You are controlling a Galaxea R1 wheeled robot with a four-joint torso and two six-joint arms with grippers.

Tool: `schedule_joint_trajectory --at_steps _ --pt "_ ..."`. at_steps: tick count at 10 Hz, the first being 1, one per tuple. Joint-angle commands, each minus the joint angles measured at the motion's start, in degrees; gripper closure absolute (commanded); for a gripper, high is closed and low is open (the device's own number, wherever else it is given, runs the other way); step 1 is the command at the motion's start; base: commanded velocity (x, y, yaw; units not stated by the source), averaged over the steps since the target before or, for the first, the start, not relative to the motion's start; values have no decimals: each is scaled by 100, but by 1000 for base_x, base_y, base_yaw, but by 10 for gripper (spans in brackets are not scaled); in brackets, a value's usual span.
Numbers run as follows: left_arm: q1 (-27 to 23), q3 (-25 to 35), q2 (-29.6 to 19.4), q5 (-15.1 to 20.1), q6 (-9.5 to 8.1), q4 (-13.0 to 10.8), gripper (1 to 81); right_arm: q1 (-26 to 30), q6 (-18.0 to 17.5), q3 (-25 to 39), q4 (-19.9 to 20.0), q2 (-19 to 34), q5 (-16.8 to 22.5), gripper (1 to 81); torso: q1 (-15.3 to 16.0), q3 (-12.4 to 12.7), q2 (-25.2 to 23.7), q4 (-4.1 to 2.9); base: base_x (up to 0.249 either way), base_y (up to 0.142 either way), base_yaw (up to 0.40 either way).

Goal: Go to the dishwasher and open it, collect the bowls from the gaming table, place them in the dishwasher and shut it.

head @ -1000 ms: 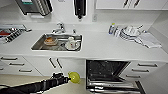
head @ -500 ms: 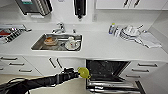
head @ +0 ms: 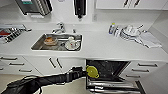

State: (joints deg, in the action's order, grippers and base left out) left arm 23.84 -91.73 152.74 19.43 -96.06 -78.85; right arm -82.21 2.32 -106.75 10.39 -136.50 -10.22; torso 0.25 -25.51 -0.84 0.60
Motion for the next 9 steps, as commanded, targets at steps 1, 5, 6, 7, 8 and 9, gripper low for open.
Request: schedule_joint_trajectory --at_steps 1,5,6,7,8,9 --pt "-771 191 284 351 52 -96 811 42 32 94 -54 243 433 811 0 0 0 0 0 0 0" --pt "-780 436 276 509 61 -113 811 42 40 77 -54 200 433 811 0 -2 0 0 0 0 0" --pt "-780 524 196 509 79 -113 10 42 41 68 -54 190 433 811 0 -2 2 0 0 0 0" --pt "-780 560 144 509 88 -113 10 42 32 68 -54 182 441 811 0 -2 2 0 0 0 0" --pt "-754 603 74 509 88 -122 10 42 40 68 -54 173 433 811 0 -2 2 0 0 0 0" --pt "-675 665 -22 509 158 -122 10 42 32 77 -54 182 433 811 0 -2 2 0 0 0 0"
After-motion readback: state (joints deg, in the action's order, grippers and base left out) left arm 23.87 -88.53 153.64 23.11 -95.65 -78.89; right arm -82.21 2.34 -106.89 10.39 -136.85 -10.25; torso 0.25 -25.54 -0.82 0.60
